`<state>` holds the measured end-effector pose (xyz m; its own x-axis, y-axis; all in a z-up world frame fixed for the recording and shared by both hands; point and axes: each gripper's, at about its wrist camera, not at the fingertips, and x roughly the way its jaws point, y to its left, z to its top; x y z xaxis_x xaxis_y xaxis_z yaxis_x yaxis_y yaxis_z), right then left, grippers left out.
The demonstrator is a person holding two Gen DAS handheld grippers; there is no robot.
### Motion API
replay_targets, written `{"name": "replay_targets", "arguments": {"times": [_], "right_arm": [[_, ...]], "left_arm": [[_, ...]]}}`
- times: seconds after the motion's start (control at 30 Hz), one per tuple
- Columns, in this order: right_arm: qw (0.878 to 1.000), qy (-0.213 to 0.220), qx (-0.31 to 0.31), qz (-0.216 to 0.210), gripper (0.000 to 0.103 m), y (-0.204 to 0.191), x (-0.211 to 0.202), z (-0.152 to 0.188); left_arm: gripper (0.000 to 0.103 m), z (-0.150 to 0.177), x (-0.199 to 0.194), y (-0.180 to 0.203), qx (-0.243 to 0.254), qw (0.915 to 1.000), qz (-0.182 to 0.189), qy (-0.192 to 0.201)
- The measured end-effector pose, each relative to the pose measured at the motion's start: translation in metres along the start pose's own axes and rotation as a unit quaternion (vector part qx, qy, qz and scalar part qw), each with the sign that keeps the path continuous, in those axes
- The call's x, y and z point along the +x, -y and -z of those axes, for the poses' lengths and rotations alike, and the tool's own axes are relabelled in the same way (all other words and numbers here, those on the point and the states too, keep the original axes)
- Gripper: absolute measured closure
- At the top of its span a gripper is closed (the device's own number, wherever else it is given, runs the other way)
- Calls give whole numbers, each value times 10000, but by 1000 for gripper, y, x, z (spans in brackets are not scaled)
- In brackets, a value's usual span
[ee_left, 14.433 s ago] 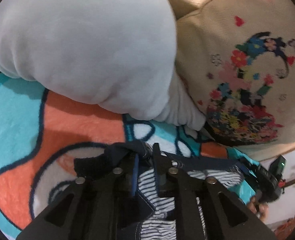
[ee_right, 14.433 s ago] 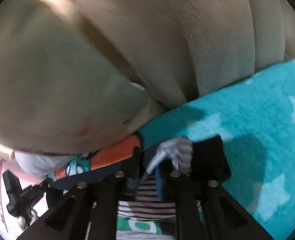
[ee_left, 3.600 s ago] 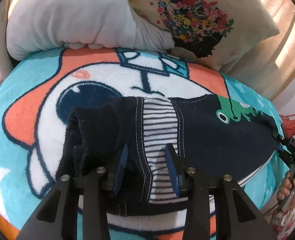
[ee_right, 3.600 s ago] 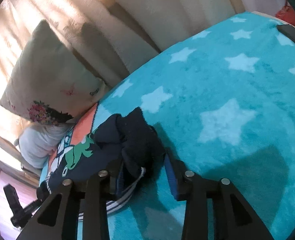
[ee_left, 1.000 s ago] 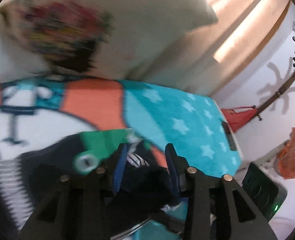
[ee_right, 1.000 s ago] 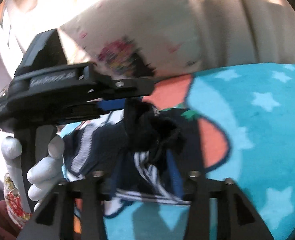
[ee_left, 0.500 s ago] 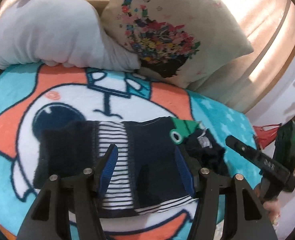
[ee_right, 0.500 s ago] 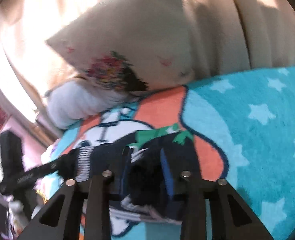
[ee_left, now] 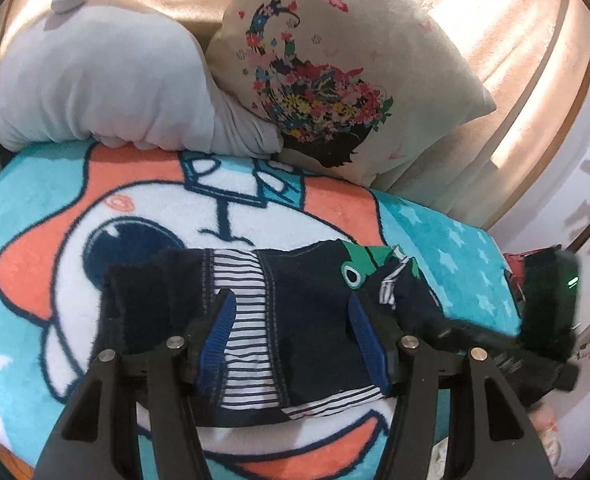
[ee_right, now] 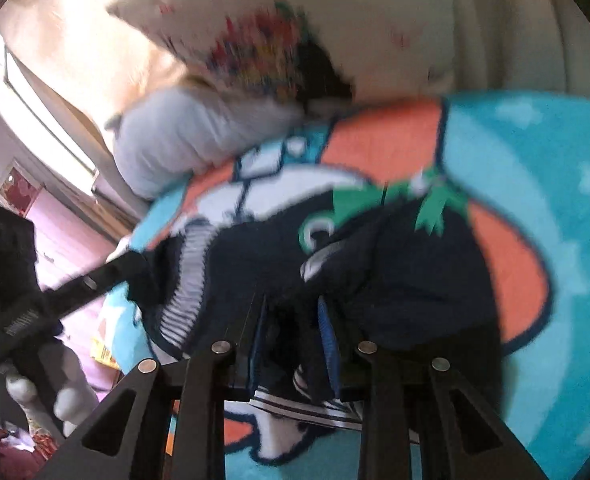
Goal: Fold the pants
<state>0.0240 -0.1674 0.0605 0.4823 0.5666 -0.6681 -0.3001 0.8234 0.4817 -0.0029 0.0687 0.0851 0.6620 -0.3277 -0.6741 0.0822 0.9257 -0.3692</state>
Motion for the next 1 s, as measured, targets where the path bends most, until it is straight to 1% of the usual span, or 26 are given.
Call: {"name": "replay_targets", "arguments": {"times": [0.07, 0.1, 0.2, 0.27, 0.33, 0.37, 0.47, 0.5, 0.6, 0.63, 0.67, 0.73, 0.77, 0.8, 0.87, 0.9, 0.93, 1.0], "right_arm": [[9996, 248, 115, -54, 74, 1, -13, -4], [9994, 270, 198, -108, 74, 2, -13, -7], [9990, 29, 411, -157, 74, 12, 6, -8], [9978, -234, 604, -116, 75, 22, 26, -2], [9972, -157, 702, -193, 75, 27, 29, 1], [9969, -163, 746, -195, 75, 28, 28, 0], [9974, -122, 710, -87, 73, 24, 18, -3], [9978, -70, 660, -22, 73, 21, 13, -4], [9987, 123, 494, 94, 66, 10, -4, -8], [9989, 183, 416, 113, 64, 3, -9, -9], [9991, 211, 345, 96, 61, -2, -12, -10], [9997, 190, 176, 42, 56, -15, -12, -12], [9999, 142, 56, 9, 56, -24, -9, -13], [9999, 103, -34, -22, 56, -32, -5, -13], [9998, -34, -202, -64, 55, -47, 5, -13], [9995, -135, -280, -89, 55, -55, 12, -14], [9992, -209, -324, -128, 55, -61, 18, -14], [9982, -367, -432, -217, 55, -75, 32, -16]], "left_arm": [[44, 3, 5, -2, 33, 9999, -100, -11], [44, 4, 8, -4, 5, 9999, -126, -47], [44, 11, 27, -15, -207, 9992, -154, -296], [44, 17, 41, -25, -367, 9977, -209, -538], [44, 20, 44, -31, -469, 9966, -195, -653], [44, 20, 41, -33, -546, 9962, -105, -677], [44, 16, 23, -39, -684, 9959, 62, -583], [44, 15, 18, -41, -714, 9960, 55, -527], [44, 14, -2, -56, -863, 9959, -36, -276], [44, 15, -6, -64, -948, 9951, -135, -247], [44, 17, -6, -72, -1025, 9938, -315, -301], [44, 22, -5, -90, -1282, 9890, -622, -391], [44, 26, -5, -102, -1492, 9860, -598, -436], [44, 31, -7, -113, -1707, 9834, -415, -459], [44, 38, -13, -128, -1999, 9789, -113, -419], [44, 40, -16, -130, -2033, 9783, -59, -397], [44, 43, -20, -133, -2015, 9789, -37, -349], [44, 46, -30, -134, -1923, 9809, -211, -217]]}}
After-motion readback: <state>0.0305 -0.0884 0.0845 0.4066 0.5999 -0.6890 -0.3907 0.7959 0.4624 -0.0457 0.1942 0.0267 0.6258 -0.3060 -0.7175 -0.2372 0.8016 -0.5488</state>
